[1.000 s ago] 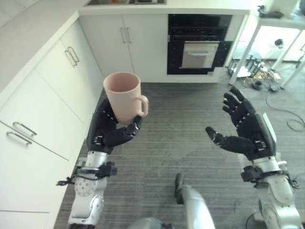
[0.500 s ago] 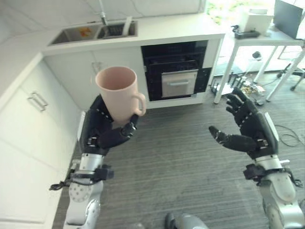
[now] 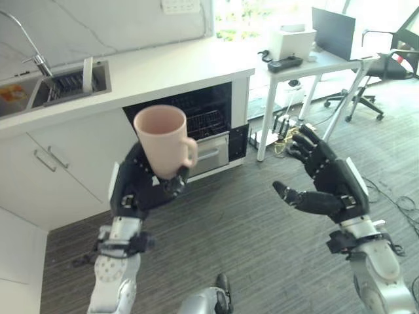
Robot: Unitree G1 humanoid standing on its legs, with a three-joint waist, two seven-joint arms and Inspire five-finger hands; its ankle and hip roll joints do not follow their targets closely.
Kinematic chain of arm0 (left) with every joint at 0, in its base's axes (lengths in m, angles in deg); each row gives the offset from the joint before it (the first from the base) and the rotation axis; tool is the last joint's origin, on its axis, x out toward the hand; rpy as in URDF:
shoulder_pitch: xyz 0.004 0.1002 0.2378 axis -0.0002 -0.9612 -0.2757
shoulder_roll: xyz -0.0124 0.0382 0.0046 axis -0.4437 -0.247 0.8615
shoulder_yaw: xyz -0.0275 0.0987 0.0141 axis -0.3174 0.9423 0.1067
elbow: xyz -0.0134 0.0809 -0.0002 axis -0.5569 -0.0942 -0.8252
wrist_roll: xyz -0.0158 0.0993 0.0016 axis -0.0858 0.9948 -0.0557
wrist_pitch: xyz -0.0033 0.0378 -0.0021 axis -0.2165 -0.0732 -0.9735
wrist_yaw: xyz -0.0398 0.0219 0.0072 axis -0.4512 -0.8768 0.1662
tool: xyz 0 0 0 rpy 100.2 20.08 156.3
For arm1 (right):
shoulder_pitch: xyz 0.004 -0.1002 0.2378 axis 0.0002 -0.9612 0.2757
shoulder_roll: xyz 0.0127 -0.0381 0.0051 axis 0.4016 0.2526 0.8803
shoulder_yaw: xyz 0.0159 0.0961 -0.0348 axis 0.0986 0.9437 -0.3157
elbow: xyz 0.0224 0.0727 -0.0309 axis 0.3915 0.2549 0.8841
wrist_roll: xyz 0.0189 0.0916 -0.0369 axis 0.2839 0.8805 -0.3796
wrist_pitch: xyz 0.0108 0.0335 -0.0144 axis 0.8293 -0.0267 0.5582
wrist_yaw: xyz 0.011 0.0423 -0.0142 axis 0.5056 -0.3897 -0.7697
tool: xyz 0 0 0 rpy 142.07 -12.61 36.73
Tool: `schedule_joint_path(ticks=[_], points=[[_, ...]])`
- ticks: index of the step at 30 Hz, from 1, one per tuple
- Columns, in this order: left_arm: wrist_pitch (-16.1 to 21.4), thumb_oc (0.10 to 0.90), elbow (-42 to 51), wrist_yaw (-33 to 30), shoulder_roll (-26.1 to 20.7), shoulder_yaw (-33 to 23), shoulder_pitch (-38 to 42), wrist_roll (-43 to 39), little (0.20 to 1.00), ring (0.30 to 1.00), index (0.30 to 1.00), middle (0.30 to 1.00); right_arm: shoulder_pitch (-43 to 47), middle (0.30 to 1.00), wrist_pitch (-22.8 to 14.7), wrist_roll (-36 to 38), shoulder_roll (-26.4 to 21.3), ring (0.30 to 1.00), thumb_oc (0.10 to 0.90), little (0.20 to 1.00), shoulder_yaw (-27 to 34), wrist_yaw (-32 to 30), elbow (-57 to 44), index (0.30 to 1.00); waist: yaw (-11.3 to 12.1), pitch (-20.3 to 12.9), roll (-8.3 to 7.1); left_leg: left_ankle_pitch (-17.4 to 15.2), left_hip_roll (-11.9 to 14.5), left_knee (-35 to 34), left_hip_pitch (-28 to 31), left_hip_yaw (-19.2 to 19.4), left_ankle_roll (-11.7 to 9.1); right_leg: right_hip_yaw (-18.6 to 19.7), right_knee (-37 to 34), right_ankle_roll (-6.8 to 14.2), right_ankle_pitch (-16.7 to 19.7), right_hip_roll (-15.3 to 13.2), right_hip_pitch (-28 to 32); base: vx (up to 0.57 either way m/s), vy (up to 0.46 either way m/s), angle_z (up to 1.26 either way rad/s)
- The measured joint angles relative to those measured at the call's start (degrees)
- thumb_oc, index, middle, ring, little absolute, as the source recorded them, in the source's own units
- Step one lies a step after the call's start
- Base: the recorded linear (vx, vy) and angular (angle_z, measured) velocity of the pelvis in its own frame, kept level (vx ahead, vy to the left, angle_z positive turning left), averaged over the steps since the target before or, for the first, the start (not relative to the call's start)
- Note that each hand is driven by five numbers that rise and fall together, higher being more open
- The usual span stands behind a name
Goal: Place the dishes in the dishwasher.
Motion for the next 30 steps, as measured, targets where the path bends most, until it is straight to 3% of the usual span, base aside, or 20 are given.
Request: schedule_joint_path(ticks=[3,4,5,6,7,8,9,10,11,12,13,14,16,18,19,20,23,25,28,30], points=[[0.0,0.4,0.2,-0.1,-0.5,-0.6,-0.1,0.1,0.3,0.3,0.3,0.3,0.1,0.9,-0.3,0.0,1.4,0.9,0.8,0.9,0.0,0.0,-0.9,0.9,1.2,-0.3,-1.4,-4.1,-0.7,-0.3,1.4,-1.1,-2.4,-1.0,2.8,1.0,3.9,-0.3,-1.6,0.37,0.145,0.33],[0.0,0.4,0.7,-0.1,-1.1,-1.0,-0.2,0.3,0.3,0.3,0.3,0.3,0.0,0.9,-0.3,0.0,2.2,0.9,0.8,0.9,0.0,-0.1,-0.8,0.9,1.4,-0.5,-2.01,-6.2,0.8,4.0,-0.2,-0.9,-2.6,-2.4,8.0,1.5,5.2,-0.8,-3.9,0.26,0.144,0.45],[-0.2,0.4,0.5,-0.1,-1.3,-1.0,-0.4,0.3,0.3,0.3,0.3,0.3,0.0,0.9,-0.1,0.0,2.6,0.9,0.8,0.9,0.0,-0.1,-0.5,0.9,1.7,-0.6,-2.77,-6.7,0.2,4.0,0.6,-0.5,-1.8,-2.3,9.9,2.9,5.0,-1.6,-4.2,0.26,0.153,0.15],[-0.2,0.4,0.5,-0.4,-1.2,-1.1,-1.3,0.3,0.3,0.3,0.3,0.3,0.5,0.9,-0.1,0.0,3.2,0.9,0.8,0.9,-0.1,0.0,-0.5,0.9,3.3,-0.7,-2.84,-7.5,0.0,4.0,1.4,0.6,-1.1,-2.0,18.4,7.1,6.7,-3.3,-7.8,0.23,0.138,-0.21],[-0.2,0.4,0.5,-0.4,-1.3,-1.2,-1.5,0.3,0.3,0.3,0.3,0.3,1.0,0.9,-0.1,0.0,4.3,0.9,0.8,0.9,-0.3,0.0,-0.5,0.9,3.6,-0.8,-2.74,-7.9,-0.3,4.8,1.4,1.2,-0.5,-2.1,25.9,9.3,8.9,-4.5,-11.3,0.23,0.149,-0.24],[-0.2,0.4,0.6,-0.5,-1.2,-1.2,-1.6,0.5,0.3,0.3,0.3,0.3,1.3,0.9,-0.1,-0.1,5.1,0.9,0.8,0.9,-0.6,0.1,-0.7,0.9,3.5,-0.4,-1.91,-10.1,-0.7,6.5,1.4,0.3,1.4,-0.7,35.9,10.4,14.7,-4.7,-16.6,0.29,0.111,-0.08],[-0.4,0.4,0.4,-0.7,-1.1,-0.7,-2.1,1.0,0.3,0.3,0.3,0.3,1.5,0.9,-0.1,-0.6,5.4,0.9,0.8,0.9,-1.9,0.0,-0.7,0.9,2.7,0.6,0.36,-9.6,-0.9,5.6,3.0,0.2,1.8,-1.0,50.2,8.4,15.0,-5.9,-27.7,0.23,-0.014,0.13],[-1.0,0.4,0.3,-0.6,-1.1,-0.2,-2.3,1.8,0.3,0.3,0.3,0.3,1.2,0.9,0.0,-0.6,4.5,0.9,0.8,0.9,-3.1,-0.1,-0.6,0.9,1.7,1.6,2.59,-7.5,-1.0,1.6,5.5,0.1,-1.6,-5.1,45.2,2.8,11.6,-8.4,-32.3,0.28,-0.227,0.09],[-1.4,0.4,-0.3,-0.5,-1.4,0.1,-2.1,2.4,0.3,0.3,0.3,0.3,1.0,0.9,0.1,-0.5,3.6,0.9,0.8,0.9,-4.2,0.0,0.0,0.9,2.2,2.6,1.71,-6.7,-1.9,1.4,6.0,-1.1,-17.7,-5.4,34.5,0.6,10.7,-9.6,-34.4,0.24,-0.345,0.33],[-1.2,0.4,-0.8,-0.4,-4.0,0.1,-0.6,2.5,0.3,0.3,0.3,0.3,1.5,0.9,-0.3,-0.5,4.2,0.9,0.8,0.9,-4.3,0.6,1.0,0.9,1.6,3.4,-1.09,-9.4,-1.6,13.3,1.0,-5.5,-15.5,-4.7,20.7,0.2,11.9,-15.3,-35.1,0.25,-0.404,0.32],[-1.2,0.4,-0.5,-0.3,-5.3,-0.4,0.4,2.5,0.3,0.3,0.3,0.3,1.9,0.9,-1.1,0.0,3.4,0.9,0.8,0.9,-4.1,0.7,1.6,0.9,1.7,3.1,-0.79,-13.4,5.1,19.5,-2.6,-10.5,-11.3,-5.2,12.2,3.4,13.5,-18.0,-35.9,0.19,-0.271,0.46],[-0.7,0.4,-0.5,-0.6,-5.3,-0.9,1.0,2.3,0.3,0.3,0.3,0.3,2.9,0.9,-1.6,0.2,2.0,0.9,0.8,0.9,-3.7,1.3,2.7,0.9,1.7,4.1,0.41,-15.0,9.4,20.3,-3.3,-11.9,-11.0,-5.9,2.6,7.0,16.0,-19.4,-34.9,0.17,-0.258,0.3],[-1.9,0.4,-1.6,-2.2,-3.3,-2.6,0.2,2.1,0.3,0.3,0.3,0.3,0.9,0.9,0.1,0.1,2.2,0.9,0.8,0.9,-4.1,1.8,4.3,0.9,2.0,4.6,0.08,-15.4,9.6,19.1,-1.5,-13.0,-10.3,-4.8,-5.5,5.9,18.8,-18.6,-33.8,0.26,-0.329,0.31],[-2.5,0.4,-2.4,-3.2,-3.2,-2.2,-0.9,2.1,0.3,0.3,0.3,0.3,0.2,0.9,0.0,0.2,2.6,0.9,0.8,0.9,-4.0,2.2,4.0,0.9,0.8,4.7,-0.49,-14.9,7.1,16.0,0.8,-16.0,-10.3,2.8,-3.1,8.7,20.4,-17.2,-35.3,0.25,-0.296,0.55],[-2.6,0.4,-2.4,-3.4,-3.3,-1.8,-1.0,2.2,0.3,0.3,0.3,0.3,0.6,0.9,0.0,0.2,3.0,0.9,0.8,0.9,-4.0,2.2,3.8,0.9,-0.2,4.8,-0.4,-14.6,6.5,15.2,1.4,-16.6,-9.9,4.2,-3.7,8.6,21.6,-16.9,-35.3,0.23,-0.332,0.69],[-2.6,0.4,-2.3,-3.4,-3.3,-0.7,-1.2,2.2,0.3,0.3,0.3,0.3,0.8,0.9,0.0,0.2,3.3,0.9,0.8,0.9,-4.0,2.3,3.6,0.9,0.0,4.9,-0.37,-14.2,6.4,14.0,2.9,-16.3,-9.7,3.2,-3.8,8.2,21.9,-16.9,-35.0,0.23,-0.368,0.45],[-2.5,0.4,-0.2,-2.9,-3.1,-0.2,-3.4,2.2,0.3,0.3,0.3,0.3,2.6,0.9,0.0,0.1,2.8,0.9,0.8,0.9,-4.4,2.1,2.8,0.9,0.4,4.4,-1.0,-14.0,6.3,10.2,7.3,-17.4,-13.6,1.0,-2.8,6.9,24.1,-15.3,-31.4,0.26,-0.442,0.26],[-2.6,0.4,0.7,-3.0,-2.5,0.0,-3.8,2.2,0.3,0.3,0.3,0.3,4.9,0.9,1.3,0.1,0.4,0.9,0.8,0.9,-4.6,1.0,2.8,0.9,0.1,4.2,-0.25,-12.7,9.2,5.5,10.6,-18.8,-16.3,-2.0,0.1,4.9,25.5,-13.7,-30.9,0.2,-0.329,0.32],[-2.6,0.4,3.5,-2.9,-2.2,0.1,-4.4,2.3,0.3,0.3,0.3,0.3,6.8,0.9,1.7,0.1,-2.5,0.9,0.8,0.9,-3.2,-0.1,2.7,0.9,-0.2,3.4,0.67,-9.2,15.5,-2.2,15.2,-18.7,-17.4,-5.9,5.8,-0.6,19.4,-8.7,-31.1,0.17,-0.31,0.2],[-2.6,0.4,4.2,-2.8,-2.1,0.3,-4.3,2.2,0.3,0.3,0.3,0.3,6.6,0.9,1.9,0.9,-3.0,0.9,0.8,0.9,-1.8,-1.0,2.7,0.9,-0.3,3.3,0.66,-5.3,17.2,-4.0,16.5,-16.9,-18.3,-7.1,8.7,-2.3,16.1,-7.5,-31.4,0.15,-0.351,0.15]])
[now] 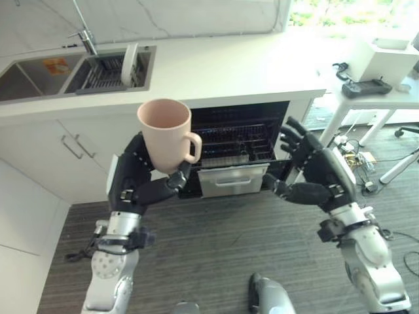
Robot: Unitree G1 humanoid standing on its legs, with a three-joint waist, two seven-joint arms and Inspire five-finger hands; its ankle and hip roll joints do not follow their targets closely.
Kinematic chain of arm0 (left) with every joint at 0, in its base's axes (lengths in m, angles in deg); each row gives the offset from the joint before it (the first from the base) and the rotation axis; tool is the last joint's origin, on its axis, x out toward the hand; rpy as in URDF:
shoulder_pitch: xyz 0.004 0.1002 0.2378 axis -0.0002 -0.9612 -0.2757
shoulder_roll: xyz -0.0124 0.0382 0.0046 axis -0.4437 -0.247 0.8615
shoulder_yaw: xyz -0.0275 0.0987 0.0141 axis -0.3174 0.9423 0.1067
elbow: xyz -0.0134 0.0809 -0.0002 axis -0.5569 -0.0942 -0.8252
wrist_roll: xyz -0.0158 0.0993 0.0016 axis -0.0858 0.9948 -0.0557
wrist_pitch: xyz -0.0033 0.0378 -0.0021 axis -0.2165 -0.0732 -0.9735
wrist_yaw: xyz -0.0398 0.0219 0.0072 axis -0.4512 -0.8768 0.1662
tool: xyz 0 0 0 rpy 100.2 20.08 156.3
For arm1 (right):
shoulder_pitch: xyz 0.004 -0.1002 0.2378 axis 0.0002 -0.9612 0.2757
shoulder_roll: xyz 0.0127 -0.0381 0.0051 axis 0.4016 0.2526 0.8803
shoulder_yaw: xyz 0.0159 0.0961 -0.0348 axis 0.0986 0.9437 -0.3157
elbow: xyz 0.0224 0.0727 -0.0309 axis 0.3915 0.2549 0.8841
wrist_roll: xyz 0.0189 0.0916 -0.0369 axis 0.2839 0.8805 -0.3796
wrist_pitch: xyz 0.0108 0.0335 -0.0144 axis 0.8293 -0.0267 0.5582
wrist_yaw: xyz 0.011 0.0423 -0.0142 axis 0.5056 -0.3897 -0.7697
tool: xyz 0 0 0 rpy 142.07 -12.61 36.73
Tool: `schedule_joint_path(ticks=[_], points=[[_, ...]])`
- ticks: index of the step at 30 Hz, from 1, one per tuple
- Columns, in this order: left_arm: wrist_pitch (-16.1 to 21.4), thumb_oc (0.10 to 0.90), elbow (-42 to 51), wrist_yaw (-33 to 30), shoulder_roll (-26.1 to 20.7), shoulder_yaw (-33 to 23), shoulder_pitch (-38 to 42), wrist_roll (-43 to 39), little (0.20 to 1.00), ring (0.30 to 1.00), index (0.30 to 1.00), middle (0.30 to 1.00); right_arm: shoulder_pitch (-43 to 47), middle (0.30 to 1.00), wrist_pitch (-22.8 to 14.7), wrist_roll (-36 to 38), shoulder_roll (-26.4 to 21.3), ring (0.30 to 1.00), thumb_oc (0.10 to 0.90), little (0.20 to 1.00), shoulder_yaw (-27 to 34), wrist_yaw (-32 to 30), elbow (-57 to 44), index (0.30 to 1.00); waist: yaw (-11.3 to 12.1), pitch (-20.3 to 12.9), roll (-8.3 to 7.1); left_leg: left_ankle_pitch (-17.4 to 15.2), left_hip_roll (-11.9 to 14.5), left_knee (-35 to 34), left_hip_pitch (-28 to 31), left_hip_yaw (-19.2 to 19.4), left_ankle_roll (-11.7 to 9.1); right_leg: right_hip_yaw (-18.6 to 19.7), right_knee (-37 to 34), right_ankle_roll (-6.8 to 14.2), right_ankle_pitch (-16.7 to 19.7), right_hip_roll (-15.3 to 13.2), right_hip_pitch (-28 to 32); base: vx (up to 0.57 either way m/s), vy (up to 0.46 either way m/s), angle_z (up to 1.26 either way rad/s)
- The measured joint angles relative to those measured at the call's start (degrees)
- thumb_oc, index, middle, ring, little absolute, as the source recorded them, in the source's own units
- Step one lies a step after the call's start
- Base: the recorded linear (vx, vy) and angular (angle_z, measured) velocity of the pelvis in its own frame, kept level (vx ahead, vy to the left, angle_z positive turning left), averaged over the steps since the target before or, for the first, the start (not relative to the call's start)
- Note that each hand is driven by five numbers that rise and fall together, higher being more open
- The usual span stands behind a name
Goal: Place the dishes in the dishwasher.
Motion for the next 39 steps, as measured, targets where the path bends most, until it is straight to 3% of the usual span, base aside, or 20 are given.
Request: schedule_joint_path(ticks=[2,4,7,9,10,11,14,15,16,17,20,24,25,26,30,33,35,37,38,39], points=[[0.0,0.4,0.1,0.0,0.2,-0.1,-0.4,0.0,0.3,0.3,0.3,0.3,-0.4,0.9,0.5,0.5,0.0,0.9,0.8,0.9,0.3,-0.2,0.0,0.9,0.4,-0.2,0.09,3.9,0.7,0.1,-0.3,0.8,-0.1,-0.7,0.4,-0.8,-1.4,1.0,0.2,0.12,-0.29,0.04],[0.0,0.4,0.1,0.2,0.6,-0.1,-0.5,0.0,0.3,0.3,0.3,0.3,-1.5,0.9,0.5,1.6,0.2,0.9,0.8,0.9,0.3,0.0,0.0,0.9,0.7,-0.3,0.02,5.6,0.9,0.8,-0.4,0.9,-0.2,-1.0,0.0,-2.3,-1.5,0.9,1.0,0.11,-0.215,0.07],[0.1,0.4,0.1,0.7,0.6,0.0,-0.6,-0.1,0.3,0.3,0.3,0.3,-3.9,0.9,0.5,1.6,0.5,0.9,0.8,0.9,0.2,0.4,0.1,0.9,0.3,-1.2,-0.33,12.4,0.7,-0.9,0.3,3.8,-0.7,-1.5,-0.2,-3.5,-3.2,1.5,1.9,0.09,-0.191,0.04],[0.1,0.4,-0.1,1.1,0.6,0.5,-0.2,-0.1,0.3,0.3,0.3,0.3,-4.4,0.9,0.5,1.6,0.6,0.9,0.8,0.9,0.2,0.6,0.2,0.9,0.2,-1.3,-0.6,14.6,0.8,2.0,-1.8,5.7,-1.4,-1.6,-0.4,-4.1,-3.5,1.1,2.1,0.08,-0.116,0.15],[0.2,0.4,-0.4,1.5,0.7,1.5,0.1,-0.1,0.3,0.3,0.3,0.3,-4.6,0.9,0.5,1.6,0.6,0.9,0.8,0.9,0.2,0.5,0.3,0.9,0.3,-1.2,-0.88,14.8,0.7,6.4,-4.5,7.2,-1.4,-2.5,-0.7,-4.4,-3.5,0.4,2.6,0.11,0.0,0.42],[0.2,0.4,-0.9,2.6,1.0,3.1,0.2,-0.1,0.3,0.3,0.3,0.3,-4.8,0.9,0.5,1.6,0.7,0.9,0.8,0.9,0.2,0.3,0.7,0.9,0.0,-1.2,-1.26,9.5,-0.4,9.8,-6.4,11.1,-0.3,-4.5,-2.1,-3.9,-3.1,-0.5,3.6,0.1,0.073,0.48],[0.4,0.4,-1.0,4.0,1.0,4.0,-0.5,0.0,0.3,0.3,0.3,0.3,-4.7,0.9,0.4,1.6,1.3,0.9,0.8,0.9,0.2,0.0,1.0,0.9,-0.4,-2.1,0.22,1.6,-7.2,0.7,-7.6,18.1,3.3,-6.1,-6.4,-1.6,-1.7,1.3,5.1,0.16,0.135,0.53],[0.5,0.4,-1.1,3.9,1.2,3.9,-0.7,-0.1,0.3,0.3,0.3,0.3,-4.4,0.9,0.4,1.6,2.1,0.9,0.8,0.9,0.4,0.0,1.7,0.9,-0.6,-2.4,2.86,1.4,-5.6,-1.2,-11.2,17.8,3.4,-7.8,-6.1,-1.4,-3.0,4.1,5.1,0.23,0.116,0.68],[0.8,0.4,-0.8,3.8,0.0,3.4,-0.4,-0.1,0.3,0.3,0.3,0.3,-4.6,0.9,0.3,1.5,2.2,0.9,0.8,0.9,0.4,0.0,1.4,0.9,-0.5,-2.3,2.81,1.7,-4.0,-0.5,-14.1,17.1,2.4,-4.8,0.0,-2.8,-6.2,3.7,3.8,0.25,0.124,0.68],[1.3,0.4,-1.9,3.4,0.3,3.5,-0.1,-0.1,0.3,0.3,0.3,0.3,-4.9,0.9,0.3,1.4,2.4,0.9,0.8,0.9,0.3,0.0,1.8,0.9,-0.1,-1.5,3.18,4.0,-1.4,3.9,-17.3,17.2,0.6,-4.2,1.5,-5.1,-7.2,4.9,3.8,0.26,0.129,0.29],[1.3,0.4,-4.8,2.6,1.6,3.7,-0.9,-0.1,0.3,0.3,0.3,0.3,-5.9,0.9,0.7,1.3,2.2,0.9,0.8,0.9,0.0,0.1,1.8,0.9,2.4,-0.9,3.85,4.1,0.1,2.5,-21.1,17.0,0.5,-2.8,-1.2,-6.3,-7.1,5.1,4.2,0.26,0.171,-0.15],[1.7,0.4,-5.2,2.5,1.8,3.5,-0.7,-0.2,0.3,0.3,0.3,0.3,-6.3,0.9,0.5,1.4,1.7,0.9,0.8,0.9,1.4,0.2,1.4,0.9,2.0,-0.9,3.56,3.6,-0.7,0.1,-14.0,17.4,2.0,0.6,-2.1,-3.2,-7.7,3.4,8.0,0.32,0.217,-0.34],[1.7,0.4,-5.0,2.7,1.9,3.4,-0.1,-0.2,0.3,0.3,0.3,0.3,-7.2,0.9,0.4,1.5,1.6,0.9,0.8,0.9,2.0,0.2,1.3,0.9,1.8,-1.0,3.0,6.2,-3.0,-0.6,-12.3,17.7,4.6,1.8,-1.8,-0.7,-8.0,1.5,8.7,0.25,0.172,-0.36],[1.7,0.4,-4.7,2.7,1.8,3.1,0.0,-0.1,0.3,0.3,0.3,0.3,-7.3,0.9,0.4,1.4,1.9,0.9,0.8,0.9,1.9,0.2,1.2,0.9,1.8,-0.9,2.55,6.5,-3.7,0.7,-12.3,18.1,6.7,2.3,-2.2,0.6,-8.0,0.8,9.5,0.28,0.172,-0.17],[1.6,0.4,-4.7,2.6,0.8,2.4,2.6,-0.1,0.3,0.3,0.3,0.3,-6.2,0.9,0.4,1.4,5.0,0.9,0.8,0.9,0.8,-0.1,0.6,0.9,2.4,-1.3,0.25,2.7,-8.2,2.7,-11.2,18.2,10.4,0.5,-8.4,5.9,-4.8,-2.8,14.8,0.27,0.168,0.18],[1.7,0.4,-4.6,2.8,0.4,1.4,3.4,-0.1,0.3,0.3,0.3,0.3,-5.5,0.9,0.2,1.3,6.1,0.9,0.8,0.9,0.6,-0.1,0.5,0.9,2.9,-1.5,-0.32,0.8,-9.4,2.5,-9.0,17.3,11.3,-1.1,-9.5,7.0,-1.9,-3.7,17.6,0.22,0.184,0.23],[1.6,0.4,-4.7,2.9,0.3,0.7,3.9,-0.1,0.3,0.3,0.3,0.3,-5.6,0.9,0.0,1.4,7.7,0.9,0.8,0.9,0.6,0.1,0.4,0.9,3.5,-1.6,-0.65,-0.8,-10.2,3.6,-9.1,17.3,12.4,-1.0,-5.7,9.1,-0.4,-4.4,16.6,0.17,0.183,0.11],[1.2,0.4,-4.7,3.1,0.1,0.4,3.6,0.0,0.3,0.3,0.3,0.3,-5.9,0.9,-0.1,1.4,8.5,0.9,0.8,0.9,-0.4,0.6,-0.6,0.9,3.0,-1.6,-0.79,-3.6,-10.2,6.0,-9.9,17.3,13.2,4.6,11.2,11.0,1.5,-6.0,6.8,0.14,0.034,0.04],[1.2,0.4,-4.7,3.1,0.1,0.7,3.0,0.1,0.3,0.3,0.3,0.3,-6.5,0.9,-0.2,1.4,8.4,0.9,0.8,0.9,-1.2,1.6,-1.0,0.9,2.8,-1.6,-0.71,-3.8,-10.5,5.6,-9.1,17.6,13.6,4.9,15.1,10.0,1.1,-6.2,3.2,0.16,-0.156,-0.01],[1.2,0.4,-4.6,3.1,-0.1,0.7,2.8,0.3,0.3,0.3,0.3,0.3,-6.5,0.9,-0.3,1.4,8.3,0.9,0.8,0.9,-2.0,2.1,-1.2,0.9,2.4,-1.7,-0.62,-3.6,-10.5,5.1,-9.0,17.9,13.3,3.2,13.6,8.8,0.4,-6.2,1.9,0.15,-0.269,-0.05]])
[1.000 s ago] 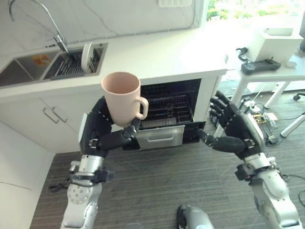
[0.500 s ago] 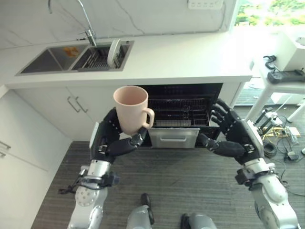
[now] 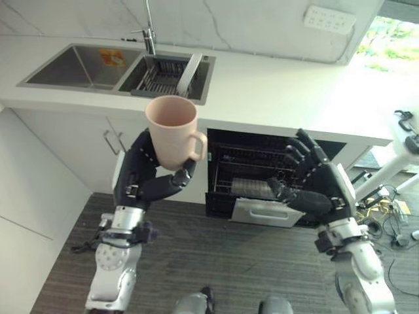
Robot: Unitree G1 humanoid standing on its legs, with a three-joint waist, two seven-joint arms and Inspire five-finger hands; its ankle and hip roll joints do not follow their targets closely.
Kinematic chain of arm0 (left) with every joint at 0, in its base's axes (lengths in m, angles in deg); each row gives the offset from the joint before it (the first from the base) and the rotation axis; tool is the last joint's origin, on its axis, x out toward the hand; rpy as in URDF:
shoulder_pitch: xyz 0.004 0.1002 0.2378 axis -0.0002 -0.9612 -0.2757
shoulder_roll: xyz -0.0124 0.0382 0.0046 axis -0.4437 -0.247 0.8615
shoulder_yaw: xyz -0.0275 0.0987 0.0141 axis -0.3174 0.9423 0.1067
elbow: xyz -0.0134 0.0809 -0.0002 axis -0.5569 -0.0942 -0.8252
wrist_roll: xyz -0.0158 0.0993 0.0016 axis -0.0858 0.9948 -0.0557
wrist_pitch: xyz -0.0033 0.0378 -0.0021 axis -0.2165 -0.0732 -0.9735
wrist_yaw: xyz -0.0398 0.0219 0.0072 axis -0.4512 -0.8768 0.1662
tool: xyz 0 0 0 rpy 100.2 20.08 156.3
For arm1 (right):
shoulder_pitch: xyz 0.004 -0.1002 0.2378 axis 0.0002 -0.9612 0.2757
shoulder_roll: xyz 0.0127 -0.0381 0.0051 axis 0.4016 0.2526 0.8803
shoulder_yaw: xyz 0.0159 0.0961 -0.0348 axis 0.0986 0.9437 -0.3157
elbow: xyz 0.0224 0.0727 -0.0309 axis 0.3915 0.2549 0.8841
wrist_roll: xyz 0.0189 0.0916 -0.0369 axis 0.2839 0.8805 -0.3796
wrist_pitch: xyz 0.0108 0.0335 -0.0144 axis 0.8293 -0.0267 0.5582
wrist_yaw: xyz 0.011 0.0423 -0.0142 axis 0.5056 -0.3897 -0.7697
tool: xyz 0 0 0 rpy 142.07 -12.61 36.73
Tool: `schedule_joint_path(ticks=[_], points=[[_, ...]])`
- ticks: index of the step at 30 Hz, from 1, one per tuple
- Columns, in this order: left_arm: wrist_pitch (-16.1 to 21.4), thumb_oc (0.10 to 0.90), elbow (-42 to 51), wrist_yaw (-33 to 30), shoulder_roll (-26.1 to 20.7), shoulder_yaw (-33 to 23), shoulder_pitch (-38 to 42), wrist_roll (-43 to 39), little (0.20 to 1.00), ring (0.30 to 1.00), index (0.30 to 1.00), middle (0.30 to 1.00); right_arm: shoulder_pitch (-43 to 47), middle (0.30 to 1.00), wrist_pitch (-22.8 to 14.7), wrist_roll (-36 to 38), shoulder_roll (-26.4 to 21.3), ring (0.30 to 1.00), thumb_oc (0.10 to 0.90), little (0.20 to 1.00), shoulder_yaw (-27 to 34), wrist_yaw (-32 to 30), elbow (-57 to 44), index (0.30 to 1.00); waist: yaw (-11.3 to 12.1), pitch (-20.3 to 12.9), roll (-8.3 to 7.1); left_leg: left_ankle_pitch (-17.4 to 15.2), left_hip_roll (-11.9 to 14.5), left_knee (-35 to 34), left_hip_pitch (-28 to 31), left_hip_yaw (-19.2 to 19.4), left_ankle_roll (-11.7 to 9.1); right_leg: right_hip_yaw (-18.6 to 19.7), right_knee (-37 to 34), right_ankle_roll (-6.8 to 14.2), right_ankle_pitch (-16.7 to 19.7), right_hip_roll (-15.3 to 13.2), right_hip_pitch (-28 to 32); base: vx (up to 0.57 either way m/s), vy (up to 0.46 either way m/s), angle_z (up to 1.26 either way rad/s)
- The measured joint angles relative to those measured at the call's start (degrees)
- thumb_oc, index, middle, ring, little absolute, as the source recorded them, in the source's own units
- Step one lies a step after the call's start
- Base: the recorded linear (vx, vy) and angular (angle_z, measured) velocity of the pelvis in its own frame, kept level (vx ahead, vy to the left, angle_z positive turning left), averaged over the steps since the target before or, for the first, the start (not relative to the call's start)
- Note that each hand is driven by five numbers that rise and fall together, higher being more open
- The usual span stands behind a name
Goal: Place the dishes in the dishwasher.
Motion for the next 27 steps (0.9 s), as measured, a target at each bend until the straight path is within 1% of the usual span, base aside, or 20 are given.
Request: schedule_joint_path(ticks=[1,2,3,4,6,7,8,10,12,13,14,16,18,19,20,22,23,24,25,27], points=[[0.0,0.4,0.0,0.0,-0.2,0.0,0.0,0.2,0.3,0.3,0.3,0.3,0.1,0.9,-0.5,0.0,-0.7,0.9,0.8,0.9,-0.8,0.2,-0.1,0.9,-0.3,-0.2,-0.1,0.3,0.1,-0.5,-0.4,0.6,-0.6,-3.2,-6.5,-1.8,-0.5,-0.5,-0.1,0.13,-0.457,-0.13],[0.0,0.4,0.2,-0.1,-0.5,0.1,0.2,0.2,0.3,0.3,0.3,0.3,0.6,0.9,-0.6,0.0,-1.8,0.9,0.8,0.9,-1.0,0.7,0.0,0.9,-0.2,-0.1,-0.05,0.4,0.1,-0.5,-0.9,1.2,-0.6,-5.9,-15.7,-2.5,-0.1,-0.8,0.5,0.1,-0.474,-0.19],[0.1,0.4,-0.2,-0.4,-1.1,0.3,0.4,0.3,0.3,0.3,0.3,0.3,1.0,0.9,-1.2,0.2,-2.1,0.9,0.8,0.9,-0.8,1.0,0.6,0.9,-0.3,-0.1,-0.09,0.3,0.0,0.3,-1.6,1.1,-1.0,-8.0,-25.2,-1.6,1.3,-1.7,1.3,0.09,-0.412,-0.3],[0.1,0.4,-1.5,-0.5,-1.2,0.2,1.3,0.3,0.3,0.3,0.3,0.3,2.2,0.9,-2.0,0.2,-2.3,0.9,0.8,0.9,-0.5,1.3,1.8,0.9,-0.4,0.0,-0.4,0.0,-0.2,2.0,-2.6,1.1,-1.0,-8.0,-28.9,-0.1,2.8,-3.3,0.6,0.14,-0.367,-0.23],[-0.3,0.4,-4.3,-1.1,-1.2,0.8,2.4,1.3,0.3,0.3,0.3,0.3,2.7,0.9,-2.4,0.6,-1.8,0.9,0.8,0.9,0.2,1.1,2.5,0.9,-1.8,0.4,-0.75,-0.9,-2.6,3.0,-3.2,0.4,-1.1,-5.2,-30.4,1.5,6.7,-9.7,-2.1,0.17,-0.401,0.02],[-0.8,0.4,-5.0,-1.1,-1.2,1.1,2.2,2.4,0.3,0.3,0.3,0.3,2.7,0.9,-2.4,0.7,-0.9,0.9,0.8,0.9,-0.1,1.2,2.6,0.9,-2.5,0.6,-0.5,-1.7,-3.0,3.0,-3.3,0.7,-1.9,-2.4,-28.8,2.1,9.2,-11.0,-4.7,0.22,-0.579,0.14],[-1.0,0.4,-4.7,-0.9,-1.2,1.5,1.5,2.5,0.3,0.3,0.3,0.3,2.7,0.9,-2.4,0.6,-0.5,0.9,0.8,0.9,-1.3,1.3,2.6,0.9,-2.3,1.2,-0.4,-1.6,-3.0,3.4,-3.5,0.8,-1.8,-0.3,-29.8,2.7,11.7,-10.8,-5.4,0.2,-0.622,0.08],[-1.1,0.4,-3.5,-0.9,-1.2,1.5,0.2,3.1,0.3,0.3,0.3,0.3,2.0,0.9,-2.1,0.6,-0.5,0.9,0.8,0.9,-1.9,1.5,2.6,0.9,-2.1,1.3,-0.92,-1.5,-2.5,4.1,-3.5,-0.7,-2.0,0.9,-27.6,2.1,10.8,-8.3,-3.2,0.15,-0.488,0.31],[-0.9,0.4,-1.9,-2.0,-1.6,1.3,-0.3,4.2,0.3,0.3,0.3,0.3,2.8,0.9,-2.1,0.6,-0.6,0.9,0.8,0.9,-2.1,1.5,2.9,0.9,-0.8,1.2,-2.38,-1.2,-1.8,4.4,-3.4,-1.3,-2.6,-2.5,-26.2,1.2,8.9,-5.6,1.2,0.18,-0.517,0.25],[-1.0,0.4,-1.3,-3.0,-1.0,1.1,-0.9,4.2,0.3,0.3,0.3,0.3,4.8,0.9,-0.4,0.7,-1.9,0.9,0.8,0.9,-2.2,1.4,3.3,0.9,-0.7,1.9,-1.1,-1.0,0.3,4.5,-3.3,-1.8,-3.6,-3.5,-24.9,-0.1,7.6,-3.2,1.0,0.17,-0.48,-0.05],[-1.1,0.4,-0.2,-3.3,-1.6,0.8,-1.7,4.2,0.3,0.3,0.3,0.3,5.6,0.9,1.0,0.7,-2.7,0.9,0.8,0.9,-2.2,1.4,2.8,0.9,-0.6,1.9,-0.87,-0.6,1.8,3.3,-3.1,-2.2,-4.6,-4.0,-23.3,-1.1,5.3,-1.4,0.5,0.13,-0.402,-0.04],[-1.0,0.4,2.5,-3.5,-2.3,0.0,-3.1,3.9,0.3,0.3,0.3,0.3,5.3,0.9,2.0,1.3,-3.6,0.9,0.8,0.9,-2.2,2.0,1.6,0.9,-0.9,1.6,-2.07,2.6,4.1,-2.4,0.6,-3.3,-8.0,-4.9,-23.2,-3.9,4.7,1.6,2.0,0.16,-0.49,0.02],[-1.0,0.4,3.4,-3.4,-2.2,0.1,-4.1,3.9,0.3,0.3,0.3,0.3,5.2,0.9,2.3,1.5,-5.1,0.9,0.8,0.9,-2.2,2.0,1.6,0.9,-1.1,1.5,-2.01,5.3,5.9,-7.7,4.2,-3.2,-10.4,-5.4,-19.5,-7.2,1.6,3.8,2.3,0.11,-0.357,-0.04],[-1.0,0.4,3.7,-3.3,-2.3,0.7,-3.7,3.9,0.3,0.3,0.3,0.3,4.8,0.9,2.6,2.5,-6.0,0.9,0.8,0.9,-1.7,2.0,1.3,0.9,-1.0,1.5,-2.88,7.7,6.1,-7.7,4.8,-2.7,-11.3,-5.7,-17.5,-9.0,-0.8,3.7,1.6,0.05,-0.121,0.21],[-1.0,0.4,3.4,-3.1,-1.4,2.3,-3.1,3.9,0.3,0.3,0.3,0.3,4.2,0.9,2.9,2.6,-6.5,0.9,0.8,0.9,-0.5,1.7,1.5,0.9,-1.3,1.5,-2.98,9.8,6.8,-6.0,3.6,-1.3,-10.7,-6.8,-16.2,-9.9,-2.2,3.8,1.5,0.06,-0.047,0.37],[-1.0,0.4,2.7,-2.4,-0.7,5.8,-3.0,4.1,0.3,0.3,0.3,0.3,4.3,0.9,3.0,3.4,-5.8,0.9,0.8,0.9,0.0,0.9,2.8,0.9,-2.0,1.5,-2.52,7.6,6.8,-2.8,1.4,1.7,-9.7,-8.1,-15.5,-11.1,-3.3,3.8,1.7,0.06,0.068,0.32],[-0.9,0.4,2.1,-1.6,-0.6,7.6,-3.3,4.2,0.3,0.3,0.3,0.3,4.5,0.9,3.2,3.5,-5.1,0.9,0.8,0.9,0.2,0.2,3.0,0.9,-2.3,1.5,-1.66,5.2,5.8,-2.7,0.3,1.9,-10.0,-8.4,-16.0,-11.8,-2.7,4.1,1.7,0.06,0.073,0.06],[-0.9,0.4,1.8,-0.8,-0.7,8.6,-3.6,4.5,0.3,0.3,0.3,0.3,4.7,0.9,3.3,3.5,-5.2,0.9,0.8,0.9,-0.4,0.2,3.0,0.9,-2.2,1.5,-0.2,4.4,5.6,-2.7,-0.6,1.8,-10.3,-8.4,-17.1,-12.4,-2.3,5.5,2.0,0.06,0.08,-0.11],[-0.9,0.4,1.5,-0.4,-0.9,9.0,-3.4,4.9,0.3,0.3,0.3,0.3,4.6,0.9,3.7,3.4,-5.3,0.9,0.8,0.9,-1.0,0.2,3.0,0.9,-2.4,1.5,1.22,4.5,6.1,-3.5,-1.1,0.9,-10.5,-9.2,-18.0,-12.7,-2.1,7.1,2.7,0.07,0.126,-0.18],[-0.8,0.4,-0.2,-0.6,-1.0,9.0,-1.4,5.2,0.3,0.3,0.3,0.3,4.7,0.9,4.0,3.4,-5.5,0.9,0.8,0.9,-1.3,-0.1,3.0,0.9,-2.7,1.5,1.4,4.7,7.5,-4.4,-1.0,0.7,-10.7,-9.6,-18.8,-12.7,-2.1,8.4,3.8,0.07,0.149,-0.11]])
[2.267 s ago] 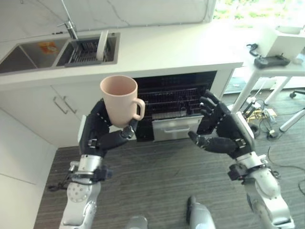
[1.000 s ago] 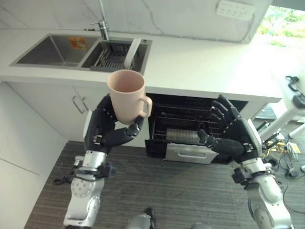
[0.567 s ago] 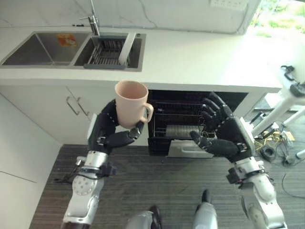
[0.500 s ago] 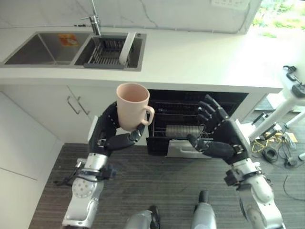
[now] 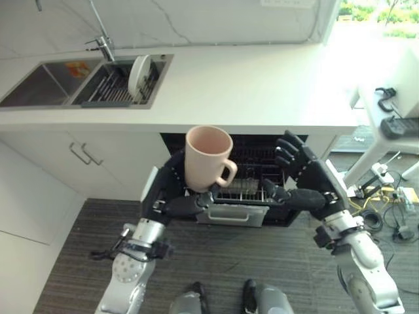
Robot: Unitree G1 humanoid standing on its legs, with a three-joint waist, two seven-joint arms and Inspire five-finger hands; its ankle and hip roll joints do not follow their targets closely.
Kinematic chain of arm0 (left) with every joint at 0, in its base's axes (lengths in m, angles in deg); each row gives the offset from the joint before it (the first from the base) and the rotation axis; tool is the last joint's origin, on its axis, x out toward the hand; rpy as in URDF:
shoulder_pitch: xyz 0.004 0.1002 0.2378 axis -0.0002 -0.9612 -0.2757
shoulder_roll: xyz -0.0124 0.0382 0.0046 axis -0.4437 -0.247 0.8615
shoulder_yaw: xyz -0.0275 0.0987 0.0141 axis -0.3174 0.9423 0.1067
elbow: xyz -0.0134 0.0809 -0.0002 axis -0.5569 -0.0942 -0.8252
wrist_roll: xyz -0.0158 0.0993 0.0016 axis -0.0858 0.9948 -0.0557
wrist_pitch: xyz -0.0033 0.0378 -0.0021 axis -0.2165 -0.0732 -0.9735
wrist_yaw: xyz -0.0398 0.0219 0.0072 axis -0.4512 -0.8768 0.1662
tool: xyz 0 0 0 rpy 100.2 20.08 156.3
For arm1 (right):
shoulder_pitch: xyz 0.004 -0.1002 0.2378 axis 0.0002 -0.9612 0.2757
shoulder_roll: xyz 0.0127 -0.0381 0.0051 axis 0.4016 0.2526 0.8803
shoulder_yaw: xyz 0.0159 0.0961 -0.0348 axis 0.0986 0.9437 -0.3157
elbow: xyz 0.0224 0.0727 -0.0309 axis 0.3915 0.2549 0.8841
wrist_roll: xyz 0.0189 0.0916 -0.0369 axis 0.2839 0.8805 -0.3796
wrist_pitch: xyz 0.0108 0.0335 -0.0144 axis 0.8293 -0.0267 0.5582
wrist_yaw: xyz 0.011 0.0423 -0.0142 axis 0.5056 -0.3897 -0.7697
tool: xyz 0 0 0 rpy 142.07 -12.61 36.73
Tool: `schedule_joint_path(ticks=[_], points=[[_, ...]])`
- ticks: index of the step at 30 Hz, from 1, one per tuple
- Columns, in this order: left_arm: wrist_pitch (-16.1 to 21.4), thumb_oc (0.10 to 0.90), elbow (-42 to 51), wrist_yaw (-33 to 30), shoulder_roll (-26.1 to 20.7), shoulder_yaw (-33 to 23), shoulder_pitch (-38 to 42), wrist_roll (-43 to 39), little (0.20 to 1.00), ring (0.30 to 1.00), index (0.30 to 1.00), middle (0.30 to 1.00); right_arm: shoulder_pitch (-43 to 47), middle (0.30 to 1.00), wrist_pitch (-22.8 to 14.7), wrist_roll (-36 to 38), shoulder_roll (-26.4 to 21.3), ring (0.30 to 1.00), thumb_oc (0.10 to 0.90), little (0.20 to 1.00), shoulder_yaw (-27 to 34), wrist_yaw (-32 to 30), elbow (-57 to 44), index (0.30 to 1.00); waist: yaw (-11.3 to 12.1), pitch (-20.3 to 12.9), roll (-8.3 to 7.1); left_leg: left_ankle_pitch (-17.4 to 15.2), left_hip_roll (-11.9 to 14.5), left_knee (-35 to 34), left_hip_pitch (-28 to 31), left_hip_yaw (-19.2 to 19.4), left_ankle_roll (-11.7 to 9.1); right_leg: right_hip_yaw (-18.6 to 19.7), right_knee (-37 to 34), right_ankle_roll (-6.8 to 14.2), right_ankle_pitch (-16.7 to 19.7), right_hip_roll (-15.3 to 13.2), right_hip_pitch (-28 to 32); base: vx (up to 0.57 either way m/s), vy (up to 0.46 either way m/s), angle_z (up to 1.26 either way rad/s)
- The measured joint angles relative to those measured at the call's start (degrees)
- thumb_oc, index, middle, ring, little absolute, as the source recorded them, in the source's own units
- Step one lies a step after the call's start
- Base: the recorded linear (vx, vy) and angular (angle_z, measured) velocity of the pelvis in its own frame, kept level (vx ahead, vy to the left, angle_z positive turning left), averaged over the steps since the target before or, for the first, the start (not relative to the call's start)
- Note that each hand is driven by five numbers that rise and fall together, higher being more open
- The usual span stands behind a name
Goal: Place the dishes in the dishwasher.
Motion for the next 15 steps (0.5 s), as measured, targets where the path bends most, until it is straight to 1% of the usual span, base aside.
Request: schedule_joint_path(ticks=[1,3,4,5,6,7,9,11,12,13,14,15], points=[[0.1,0.4,-0.8,-0.6,0.0,0.1,1.1,0.2,0.3,0.3,0.3,0.3,0.4,0.9,0.0,0.0,-0.1,0.9,0.8,0.9,-0.1,-0.1,0.1,0.9,-0.4,0.0,-0.02,0.0,0.2,0.0,0.4,-1.4,0.0,0.0,-0.4,-0.1,0.1,0.5,0.4,0.05,0.105,-0.11],[1.0,0.4,-1.9,-1.8,-0.1,0.1,2.7,2.0,0.3,0.3,0.3,0.3,0.6,0.9,-0.1,0.3,-0.2,0.9,0.8,0.9,-0.2,0.2,0.1,0.9,-1.2,-0.3,0.51,0.0,0.8,-0.3,1.2,-4.9,0.0,0.4,-2.0,-0.2,0.4,1.8,0.9,0.04,0.068,-0.21],[1.3,0.4,-2.3,-2.1,-0.1,0.2,3.5,2.4,0.3,0.3,0.3,0.3,0.5,0.9,-0.1,0.7,-0.2,0.9,0.8,0.9,-0.2,0.2,0.1,0.9,-1.5,-0.3,0.5,0.0,0.8,-0.4,2.0,-5.0,0.0,0.4,-2.0,-0.1,0.5,1.9,0.6,0.02,0.022,-0.06],[1.4,0.4,-2.9,-2.5,0.0,0.3,4.8,3.5,0.3,0.3,0.3,0.3,0.4,0.9,0.0,1.8,-0.3,0.9,0.8,0.9,0.0,0.4,0.1,0.9,-2.8,-0.4,0.67,0.1,1.1,-0.5,3.6,-3.8,0.0,-0.1,-1.4,-0.1,0.5,2.1,0.0,0.06,0.037,0.03],[1.5,0.4,-2.9,-2.5,0.0,0.3,5.0,3.6,0.3,0.3,0.3,0.3,0.4,0.9,0.0,1.9,-0.2,0.9,0.8,0.9,0.1,0.5,0.1,0.9,-2.6,-0.3,0.6,1.4,0.9,-1.1,3.6,-3.4,-1.5,0.0,-0.7,-0.5,0.3,1.7,-0.8,0.06,0.037,0.09],[1.5,0.4,-2.9,-2.5,0.0,0.3,4.8,3.6,0.3,0.3,0.3,0.3,0.4,0.9,0.0,1.9,-0.2,0.9,0.8,0.9,0.1,0.6,0.1,0.9,-2.4,-0.3,0.6,1.9,0.8,-1.2,3.5,-2.9,-1.5,0.1,-0.4,-0.5,0.3,1.4,-1.2,0.06,0.037,-0.02],[1.6,0.4,-5.0,-2.7,-0.1,1.1,5.6,4.0,0.3,0.3,0.3,0.3,0.2,0.9,0.4,3.6,0.3,0.9,0.8,0.9,-0.6,1.1,0.1,0.9,-2.3,-0.5,0.53,1.7,-0.2,-0.6,3.2,-2.7,-0.8,-0.1,0.1,0.3,0.7,-0.1,-1.3,0.04,0.032,0.08],[1.7,0.4,-5.3,-2.9,-0.2,1.0,5.4,4.1,0.3,0.3,0.3,0.3,0.3,0.9,0.4,3.6,0.4,0.9,0.8,0.9,-0.7,2.4,0.1,0.9,-2.2,-0.7,0.28,1.5,-1.2,-0.3,3.0,-2.6,-0.3,0.3,-0.1,1.0,1.0,-1.1,-1.5,0.14,0.141,0.09],[2.7,0.4,-6.8,-3.9,-0.2,2.0,6.3,5.9,0.3,0.3,0.3,0.3,0.8,0.9,0.8,5.2,1.8,0.9,0.8,0.9,-1.7,1.8,0.3,0.9,-1.7,-0.8,0.13,1.3,-1.5,0.4,2.9,-2.3,0.3,0.4,-0.1,1.6,1.2,-1.5,-1.4,0.09,0.101,-0.02],[2.7,0.4,-8.5,-4.8,-0.2,3.2,7.9,6.8,0.3,0.3,0.3,0.3,2.0,0.9,1.3,7.1,2.9,0.9,0.8,0.9,-2.4,1.5,1.2,0.9,-1.2,-1.1,0.11,0.9,-1.5,0.9,3.0,-1.9,1.2,0.6,0.1,2.1,1.6,-1.6,-1.2,0.05,0.06,-0.15],[2.8,0.4,-8.8,-4.7,-0.3,4.3,8.3,8.8,0.3,0.3,0.3,0.3,2.9,0.9,1.5,8.6,4.1,0.9,0.8,0.9,-4.7,1.8,1.8,0.9,-1.0,-2.4,-0.74,0.4,-2.0,1.0,3.1,-1.2,2.0,1.5,0.0,2.7,1.9,-1.9,-1.3,0.04,0.053,-0.16],[3.0,0.4,-8.8,-4.8,-0.3,4.7,8.3,9.1,0.3,0.3,0.3,0.3,2.9,0.9,1.7,9.1,4.3,0.9,0.8,0.9,-5.5,2.0,1.8,0.9,-0.9,-2.9,-1.27,0.2,-2.3,1.1,3.1,-1.2,2.3,1.7,-0.1,2.8,2.0,-2.2,-1.3,0.04,0.043,-0.1]])
